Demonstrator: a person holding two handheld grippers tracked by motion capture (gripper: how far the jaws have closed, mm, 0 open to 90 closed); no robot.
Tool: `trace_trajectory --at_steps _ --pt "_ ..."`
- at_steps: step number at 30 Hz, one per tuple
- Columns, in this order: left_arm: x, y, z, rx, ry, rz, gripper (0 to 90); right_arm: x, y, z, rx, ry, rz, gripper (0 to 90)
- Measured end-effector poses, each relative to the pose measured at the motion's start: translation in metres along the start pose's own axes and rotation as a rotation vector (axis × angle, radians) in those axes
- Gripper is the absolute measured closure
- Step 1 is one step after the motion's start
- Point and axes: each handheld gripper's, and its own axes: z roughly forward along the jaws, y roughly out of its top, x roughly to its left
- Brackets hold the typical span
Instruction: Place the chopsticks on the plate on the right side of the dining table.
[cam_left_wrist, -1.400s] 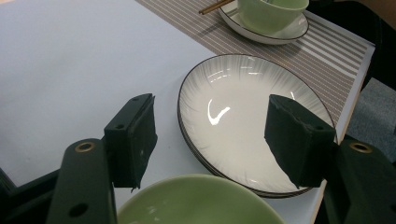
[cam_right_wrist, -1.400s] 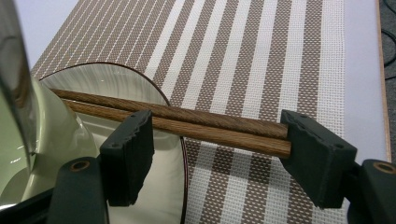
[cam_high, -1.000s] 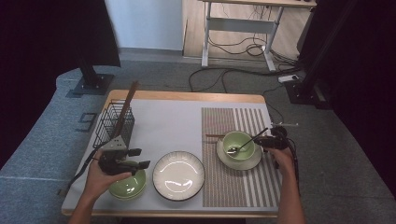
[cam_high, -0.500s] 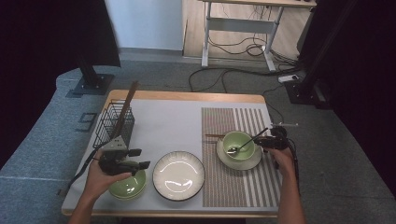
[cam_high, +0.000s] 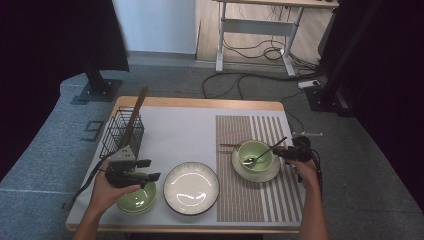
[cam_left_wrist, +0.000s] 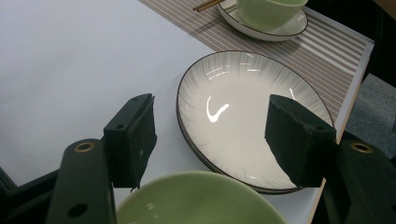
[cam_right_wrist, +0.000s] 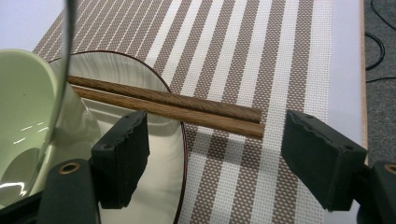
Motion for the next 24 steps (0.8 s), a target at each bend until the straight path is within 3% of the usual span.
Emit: trace_trajectory --at_steps 14,24 --pt "-0.001 0.001 -0.002 -0.005 -0.003 0.001 33.6 -0.002 -0.006 -0.018 -0.036 -0.004 0.024 22.1" --pt "-0.001 0.001 -0.002 -0.002 -0.005 0.006 33.6 0.004 -0.010 -0.028 -0.069 -0.011 0.011 22.6"
